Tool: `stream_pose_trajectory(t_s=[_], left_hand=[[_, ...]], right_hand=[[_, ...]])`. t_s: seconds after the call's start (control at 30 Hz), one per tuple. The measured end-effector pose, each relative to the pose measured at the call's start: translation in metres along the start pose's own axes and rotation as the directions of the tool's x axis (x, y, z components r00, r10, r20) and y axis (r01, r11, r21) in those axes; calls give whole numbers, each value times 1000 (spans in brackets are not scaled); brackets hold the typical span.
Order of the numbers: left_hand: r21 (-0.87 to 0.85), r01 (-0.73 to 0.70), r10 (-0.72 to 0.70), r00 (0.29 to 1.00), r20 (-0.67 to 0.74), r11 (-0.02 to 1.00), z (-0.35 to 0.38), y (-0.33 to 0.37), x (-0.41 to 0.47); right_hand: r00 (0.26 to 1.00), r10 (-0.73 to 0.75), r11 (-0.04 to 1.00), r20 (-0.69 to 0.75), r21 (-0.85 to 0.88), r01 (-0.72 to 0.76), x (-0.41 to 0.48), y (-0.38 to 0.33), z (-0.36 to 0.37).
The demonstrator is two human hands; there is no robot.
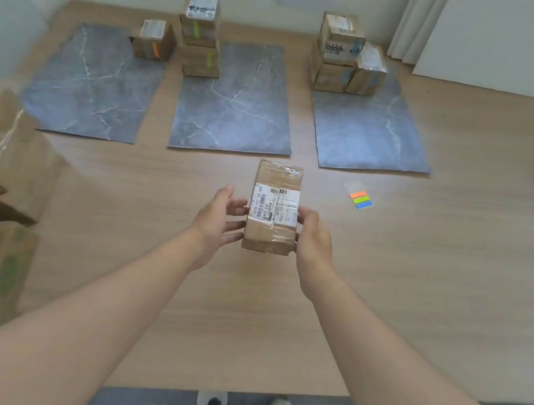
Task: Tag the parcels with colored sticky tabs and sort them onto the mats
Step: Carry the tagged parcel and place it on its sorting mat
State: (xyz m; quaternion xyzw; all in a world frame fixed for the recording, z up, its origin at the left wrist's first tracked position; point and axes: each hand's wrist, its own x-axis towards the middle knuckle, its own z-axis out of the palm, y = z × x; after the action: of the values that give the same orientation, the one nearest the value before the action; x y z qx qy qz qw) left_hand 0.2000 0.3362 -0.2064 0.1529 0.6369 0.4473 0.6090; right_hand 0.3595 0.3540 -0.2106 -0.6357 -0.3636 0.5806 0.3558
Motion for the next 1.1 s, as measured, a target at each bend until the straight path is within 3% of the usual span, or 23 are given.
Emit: stream_pose_trajectory(t_s=[0.83, 1.1], left_hand=[[-56, 112, -115, 993, -42, 992, 0, -59, 24], [49, 122, -117, 989, -93, 991, 3, -52, 30]], right_hand=[[988, 130, 982, 86, -149, -116, 32, 69, 3], [986, 152, 979, 73, -146, -141, 33, 60, -3]])
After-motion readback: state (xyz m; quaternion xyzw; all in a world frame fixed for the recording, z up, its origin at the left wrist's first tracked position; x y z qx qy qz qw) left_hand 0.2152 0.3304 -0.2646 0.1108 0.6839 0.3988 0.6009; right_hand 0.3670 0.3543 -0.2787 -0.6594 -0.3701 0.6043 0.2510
